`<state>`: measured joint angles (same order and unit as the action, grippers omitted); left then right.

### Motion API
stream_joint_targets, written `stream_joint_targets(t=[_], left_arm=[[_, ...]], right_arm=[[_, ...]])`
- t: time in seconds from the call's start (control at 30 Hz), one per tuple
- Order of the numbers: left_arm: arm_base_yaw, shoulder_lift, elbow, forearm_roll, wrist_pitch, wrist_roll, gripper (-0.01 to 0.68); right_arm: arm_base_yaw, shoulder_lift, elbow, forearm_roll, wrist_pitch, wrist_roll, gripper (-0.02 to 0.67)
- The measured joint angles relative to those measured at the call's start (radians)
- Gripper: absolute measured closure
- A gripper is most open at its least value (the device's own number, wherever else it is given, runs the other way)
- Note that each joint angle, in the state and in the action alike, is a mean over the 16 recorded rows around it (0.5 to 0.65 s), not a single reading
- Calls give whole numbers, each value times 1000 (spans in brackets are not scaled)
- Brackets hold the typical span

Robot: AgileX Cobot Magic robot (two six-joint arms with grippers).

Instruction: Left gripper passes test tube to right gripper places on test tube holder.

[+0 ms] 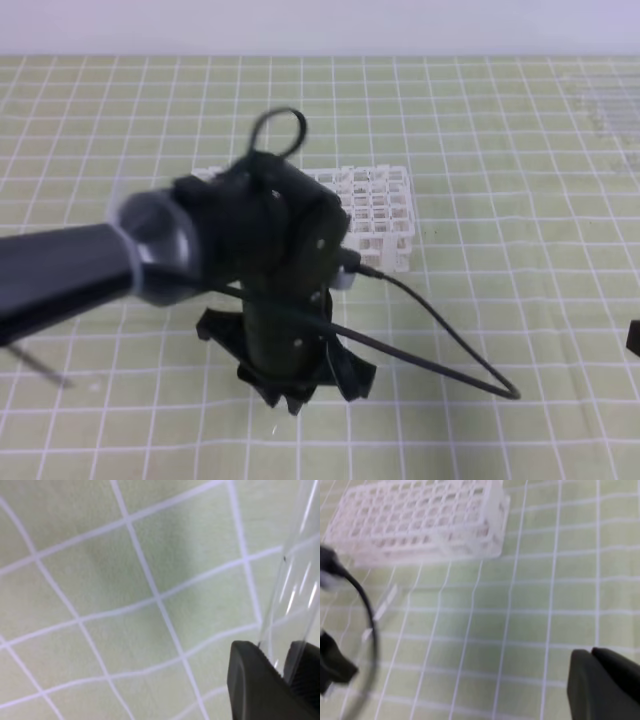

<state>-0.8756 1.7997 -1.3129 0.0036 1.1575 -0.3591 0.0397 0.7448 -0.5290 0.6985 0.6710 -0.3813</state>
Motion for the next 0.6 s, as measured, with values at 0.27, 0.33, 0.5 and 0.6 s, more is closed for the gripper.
stream_joint_targets(t=[0.27,0.33,0.5,0.6], left_arm=[[0,-251,36,45,-73,43,627],[0,-331,69,59,-114,50,632],[0,-547,205,91,-255,50,632],[0,-670,318,101,-360,42,617]], right_arm=[[0,0,-83,56,115,-15,666],[0,0,-114,76,142,-22,666],[1,2,-197,129,188,-38,666],[9,12,-245,160,200,-49,666]])
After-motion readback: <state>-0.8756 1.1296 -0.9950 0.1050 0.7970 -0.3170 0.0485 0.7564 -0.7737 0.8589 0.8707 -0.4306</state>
